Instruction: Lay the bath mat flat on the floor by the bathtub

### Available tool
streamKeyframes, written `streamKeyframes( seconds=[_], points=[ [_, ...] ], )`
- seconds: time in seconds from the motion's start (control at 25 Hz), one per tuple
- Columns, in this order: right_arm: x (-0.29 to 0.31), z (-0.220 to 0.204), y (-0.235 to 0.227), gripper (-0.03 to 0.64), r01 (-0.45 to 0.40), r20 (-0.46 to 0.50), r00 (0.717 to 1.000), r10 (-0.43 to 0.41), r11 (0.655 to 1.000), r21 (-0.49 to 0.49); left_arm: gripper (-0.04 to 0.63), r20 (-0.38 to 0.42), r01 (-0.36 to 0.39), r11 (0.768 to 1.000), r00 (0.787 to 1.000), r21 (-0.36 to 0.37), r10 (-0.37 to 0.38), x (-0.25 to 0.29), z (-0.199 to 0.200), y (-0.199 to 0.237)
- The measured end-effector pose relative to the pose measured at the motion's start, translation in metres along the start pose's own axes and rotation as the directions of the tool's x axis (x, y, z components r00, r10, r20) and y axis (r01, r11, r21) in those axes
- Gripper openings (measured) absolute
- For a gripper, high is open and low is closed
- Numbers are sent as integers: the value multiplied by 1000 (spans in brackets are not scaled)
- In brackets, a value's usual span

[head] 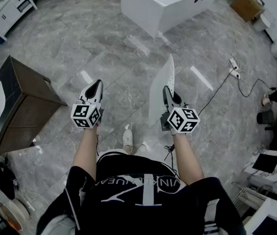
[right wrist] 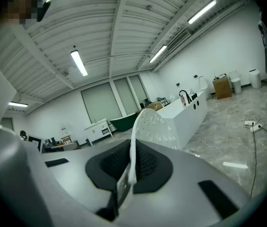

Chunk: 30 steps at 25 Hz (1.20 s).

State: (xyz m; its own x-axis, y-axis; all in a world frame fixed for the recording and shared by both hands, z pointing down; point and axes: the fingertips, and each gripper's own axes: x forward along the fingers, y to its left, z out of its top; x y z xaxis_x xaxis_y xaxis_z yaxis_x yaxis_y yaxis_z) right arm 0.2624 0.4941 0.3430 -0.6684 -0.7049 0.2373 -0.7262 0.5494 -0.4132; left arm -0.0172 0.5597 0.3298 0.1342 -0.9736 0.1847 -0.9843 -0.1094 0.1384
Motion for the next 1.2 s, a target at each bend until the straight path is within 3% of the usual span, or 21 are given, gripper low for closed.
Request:
streamKeyframes(
  seconds=[0.72, 1.2],
  points=[
    [44, 23, -51, 28, 184, 49, 982, -185, 983, 13, 15, -11, 58, 998, 998, 15, -58, 69, 11, 40],
    [133, 36, -87, 28, 249, 66, 965, -253, 966, 69, 15, -7, 86, 996, 996, 13, -85, 161, 25, 91]
  ],
)
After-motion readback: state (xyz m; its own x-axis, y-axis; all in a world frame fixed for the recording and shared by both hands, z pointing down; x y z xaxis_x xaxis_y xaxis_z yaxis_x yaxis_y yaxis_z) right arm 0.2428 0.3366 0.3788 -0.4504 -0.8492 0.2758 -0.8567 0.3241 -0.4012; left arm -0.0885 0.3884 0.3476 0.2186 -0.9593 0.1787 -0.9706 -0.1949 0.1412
